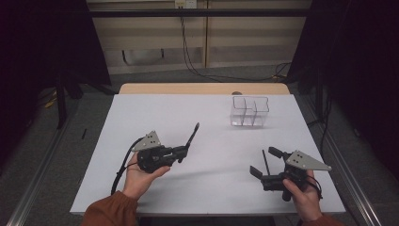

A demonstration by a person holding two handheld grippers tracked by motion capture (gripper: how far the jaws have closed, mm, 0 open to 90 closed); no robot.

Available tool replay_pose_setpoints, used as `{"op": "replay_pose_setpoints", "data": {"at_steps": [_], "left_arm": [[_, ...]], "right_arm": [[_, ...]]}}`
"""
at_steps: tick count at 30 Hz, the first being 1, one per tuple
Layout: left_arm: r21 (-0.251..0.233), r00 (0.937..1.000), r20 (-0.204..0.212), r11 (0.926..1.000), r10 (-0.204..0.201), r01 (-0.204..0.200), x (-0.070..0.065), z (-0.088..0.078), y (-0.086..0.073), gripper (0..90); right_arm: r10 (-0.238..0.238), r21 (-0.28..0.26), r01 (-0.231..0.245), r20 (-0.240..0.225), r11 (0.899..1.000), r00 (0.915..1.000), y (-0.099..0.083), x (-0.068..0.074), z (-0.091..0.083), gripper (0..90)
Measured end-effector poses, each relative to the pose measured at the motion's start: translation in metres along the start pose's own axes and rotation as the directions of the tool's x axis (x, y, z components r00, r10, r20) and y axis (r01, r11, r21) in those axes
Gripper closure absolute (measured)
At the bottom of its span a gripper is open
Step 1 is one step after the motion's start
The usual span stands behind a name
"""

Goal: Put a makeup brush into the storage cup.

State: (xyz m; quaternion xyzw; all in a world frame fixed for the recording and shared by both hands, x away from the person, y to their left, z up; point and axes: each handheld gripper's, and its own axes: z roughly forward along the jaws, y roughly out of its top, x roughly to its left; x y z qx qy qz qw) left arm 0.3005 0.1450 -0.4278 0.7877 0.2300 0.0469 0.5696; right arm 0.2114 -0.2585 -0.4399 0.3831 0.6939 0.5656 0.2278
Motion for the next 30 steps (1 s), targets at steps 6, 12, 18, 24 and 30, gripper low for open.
{"op": "replay_pose_setpoints", "data": {"at_steps": [6,12,18,24,30], "left_arm": [[-0.009,1.0,0.007,1.0,0.001,-0.001,-0.004,0.004,0.004,80.0],[-0.014,0.9999,0.007,0.9999,0.007,-0.007,-0.007,0.009,0.008,79.9],[-0.021,0.9999,0.015,0.9997,0.009,-0.009,-0.013,0.016,0.009,80.0],[-0.025,0.9997,0.024,0.9996,0.011,-0.01,-0.016,0.023,0.011,79.9],[-0.032,0.9992,0.035,0.9994,0.018,-0.017,-0.017,0.029,0.014,79.9]], "right_arm": [[-0.024,-0.005,0.024,-0.039,1.0,0.9989,0.009,0.008,0.009,0.0],[-0.041,-0.007,0.041,-0.069,0.999,0.9967,0.019,0.014,0.021,0.0],[-0.058,-0.023,0.056,-0.079,0.998,0.9952,0.029,0.018,0.031,0.0],[-0.084,-0.038,0.08,-0.136,0.996,0.9872,0.036,0.028,0.043,0.0],[-0.07,-0.046,0.064,-0.16,0.997,0.9847,0.046,0.033,0.057,0.0]]}}
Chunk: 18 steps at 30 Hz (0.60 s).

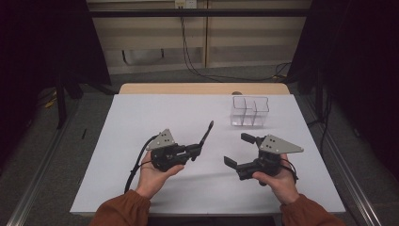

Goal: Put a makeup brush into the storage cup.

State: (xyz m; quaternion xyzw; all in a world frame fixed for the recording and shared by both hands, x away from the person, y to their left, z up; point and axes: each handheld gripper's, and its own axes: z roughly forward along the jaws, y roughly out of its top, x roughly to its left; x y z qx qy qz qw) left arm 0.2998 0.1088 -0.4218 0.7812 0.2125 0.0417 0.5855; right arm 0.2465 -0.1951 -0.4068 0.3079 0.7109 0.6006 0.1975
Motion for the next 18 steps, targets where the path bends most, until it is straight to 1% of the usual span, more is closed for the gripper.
{"op": "replay_pose_setpoints", "data": {"at_steps": [2,3,4,5,6,7,10,13,14,18], "left_arm": [[-0.003,1.0,-0.002,1.0,-0.006,0.006,0.0,0.001,0.0,79.9],[0.0,1.0,-0.002,1.0,-0.007,0.007,0.0,0.003,-0.001,79.9],[0.0,1.0,-0.002,1.0,-0.007,0.007,0.0,0.003,-0.001,79.9],[0.004,0.9999,-0.008,0.9999,-0.012,0.012,0.001,0.004,-0.002,79.9],[0.007,0.9999,-0.009,0.9999,-0.01,0.01,0.001,0.004,-0.002,79.9],[0.007,0.9999,-0.009,0.9999,-0.01,0.01,0.001,0.004,-0.002,79.9],[0.004,1.0,-0.003,1.0,-0.008,0.008,-0.001,0.005,-0.003,79.9],[0.003,1.0,0.004,1.0,-0.007,0.007,-0.002,0.006,-0.003,79.9],[0.001,1.0,0.007,1.0,-0.006,0.006,-0.002,0.006,-0.003,79.9],[0.0,1.0,0.006,1.0,-0.006,0.006,-0.002,0.006,-0.003,79.9]], "right_arm": [[0.003,-0.002,-0.003,-0.001,1.0,1.0,0.001,0.0,0.002,0.0],[0.013,-0.003,-0.013,-0.017,1.0,0.9998,0.003,0.001,0.007,0.7],[0.013,-0.003,-0.013,-0.017,1.0,0.9998,0.003,0.001,0.007,0.7],[0.017,0.027,-0.017,-0.023,0.999,0.9996,0.005,0.001,0.012,0.9],[0.024,0.032,-0.023,-0.022,0.999,0.9995,0.005,0.002,0.015,1.1],[0.024,0.032,-0.023,-0.022,0.999,0.9995,0.005,0.002,0.015,1.1],[0.031,0.028,-0.03,-0.044,0.999,0.9985,0.008,0.002,0.023,0.7],[0.03,0.025,-0.029,-0.046,0.999,0.9985,0.01,0.003,0.026,0.5],[0.033,0.024,-0.032,-0.056,0.999,0.9979,0.01,0.003,0.03,0.4],[0.039,0.037,-0.036,-0.073,0.999,0.9966,0.011,0.005,0.039,1.3]]}}
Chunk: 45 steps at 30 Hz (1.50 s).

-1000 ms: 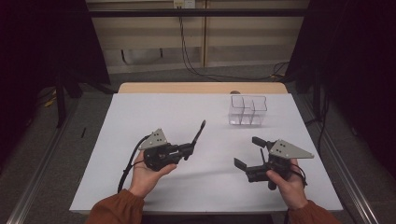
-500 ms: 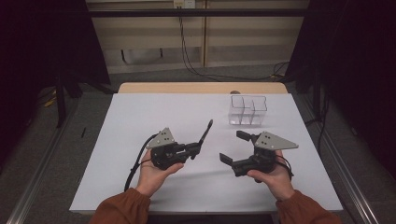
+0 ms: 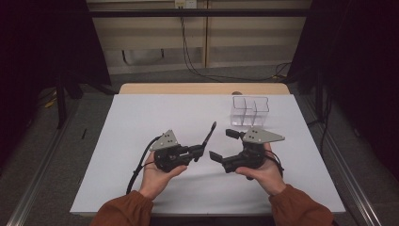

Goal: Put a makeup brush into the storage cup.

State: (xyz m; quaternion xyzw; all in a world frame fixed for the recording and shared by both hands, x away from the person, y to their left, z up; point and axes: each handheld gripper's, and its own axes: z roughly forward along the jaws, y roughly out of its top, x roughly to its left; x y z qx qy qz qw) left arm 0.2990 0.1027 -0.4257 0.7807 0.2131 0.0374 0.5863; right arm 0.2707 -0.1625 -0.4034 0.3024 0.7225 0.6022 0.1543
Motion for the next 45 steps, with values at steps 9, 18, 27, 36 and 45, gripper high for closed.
{"op": "replay_pose_setpoints", "data": {"at_steps": [9,18,27,36,45], "left_arm": [[0.009,1.0,0.007,1.0,0.003,-0.003,-0.001,0.001,-0.001,79.9],[0.019,0.9998,0.02,0.9998,0.01,-0.01,-0.002,0.002,-0.003,79.9],[0.031,0.9995,0.033,0.9995,0.003,-0.004,-0.003,0.004,-0.006,79.9],[0.027,0.9988,0.05,0.9996,0.002,-0.004,-0.002,0.007,-0.011,79.8],[0.018,0.998,0.064,0.9998,-0.004,0.003,-0.004,0.008,-0.013,78.9]], "right_arm": [[0.032,0.031,-0.03,-0.034,0.999,0.9989,0.001,0.0,0.015,13.7],[0.068,0.029,-0.067,-0.061,0.997,0.9958,0.001,-0.002,0.019,40.7],[0.079,0.025,-0.078,-0.078,0.997,0.9938,0.001,-0.002,0.021,65.5],[0.085,0.039,-0.081,-0.098,0.996,0.9916,-0.001,-0.003,0.023,73.5],[0.069,0.05,-0.062,-0.142,0.997,0.9874,0.0,0.001,0.024,77.1]]}}
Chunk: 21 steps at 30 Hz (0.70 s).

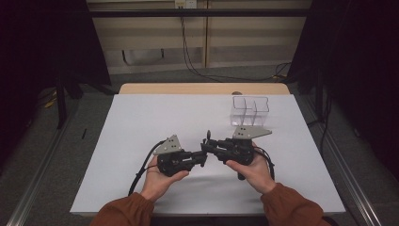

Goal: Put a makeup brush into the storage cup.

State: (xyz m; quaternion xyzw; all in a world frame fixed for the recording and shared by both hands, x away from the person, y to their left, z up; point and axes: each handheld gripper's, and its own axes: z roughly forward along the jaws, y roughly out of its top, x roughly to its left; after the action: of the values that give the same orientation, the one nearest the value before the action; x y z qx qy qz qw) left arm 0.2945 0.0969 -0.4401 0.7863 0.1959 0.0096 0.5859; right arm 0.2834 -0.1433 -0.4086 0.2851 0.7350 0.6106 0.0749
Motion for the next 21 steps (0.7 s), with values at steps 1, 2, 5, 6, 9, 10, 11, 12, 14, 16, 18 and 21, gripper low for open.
{"op": "replay_pose_setpoints", "data": {"at_steps": [1,2,5,6,9,10,11,12,14,16,18,21], "left_arm": [[-0.005,1.0,0.004,1.0,-0.003,0.003,-0.0006,-0.0002,0.0,78.8],[-0.009,1.0,0.003,0.9999,-0.004,0.004,-0.0009,-0.0001,0.0001,78.6],[-0.011,1.0,-0.004,0.9999,-0.001,0.001,0.0002,-0.0007,0.0001,77.2],[-0.011,1.0,-0.008,0.9999,-0.002,0.002,0.0003,-0.0008,0.0001,75.0],[-0.017,0.9998,-0.017,0.9998,-0.007,0.007,0.0,-0.0007,0.0002,70.8],[-0.018,0.9998,-0.016,0.9998,-0.008,0.008,-0.0001,-0.0005,0.0002,69.7],[-0.016,0.9999,-0.014,0.9999,-0.003,0.003,-0.0004,-0.0005,0.0001,69.5],[-0.016,0.9999,-0.017,0.9999,-0.003,0.003,-0.0007,-0.0002,0.0,68.2],[-0.015,0.9997,-0.024,0.9999,-0.007,0.006,-0.0008,0.0003,-0.0002,64.9],[-0.013,0.9994,-0.033,0.9999,-0.003,0.003,-0.0006,-0.0002,0.0002,61.5],[-0.016,0.9996,-0.025,0.9998,-0.015,0.015,0.0001,-0.0011,0.0007,58.7],[-0.017,0.9992,-0.038,0.9998,-0.013,0.012,0.0003,-0.0025,0.0018,51.8]], "right_arm": [[0.002,0.0,-0.002,-0.002,1.0,1.0,0.0003,0.0001,0.0001,77.2],[0.004,0.0,-0.004,-0.005,1.0,1.0,0.0008,0.0,0.0002,77.2],[0.003,-0.003,-0.003,-0.01,1.0,0.9999,0.0018,0.0001,-0.0002,77.3],[0.004,-0.003,-0.004,-0.01,1.0,0.9999,0.002,0.0,-0.0003,77.4],[0.0,-0.004,0.0,-0.011,1.0,0.9999,0.0024,0.0006,-0.0004,77.4],[-0.001,-0.004,0.001,-0.01,1.0,0.9999,0.0026,0.0008,-0.0005,77.4],[-0.002,-0.006,0.002,-0.011,1.0,0.9999,0.0029,0.0009,-0.0007,77.4],[-0.003,-0.007,0.003,-0.016,1.0,0.9999,0.0034,0.0012,-0.0008,77.5],[-0.009,-0.013,0.009,-0.016,1.0,0.9998,0.0042,0.0013,-0.0009,77.4],[-0.002,-0.015,0.002,-0.012,1.0,0.9999,0.0049,0.0012,-0.0017,77.5],[-0.003,-0.02,0.003,-0.009,1.0,1.0,0.0053,0.0002,-0.003,77.5],[0.001,-0.024,-0.002,-0.008,1.0,1.0,0.0057,-0.0008,-0.0041,77.5]]}}
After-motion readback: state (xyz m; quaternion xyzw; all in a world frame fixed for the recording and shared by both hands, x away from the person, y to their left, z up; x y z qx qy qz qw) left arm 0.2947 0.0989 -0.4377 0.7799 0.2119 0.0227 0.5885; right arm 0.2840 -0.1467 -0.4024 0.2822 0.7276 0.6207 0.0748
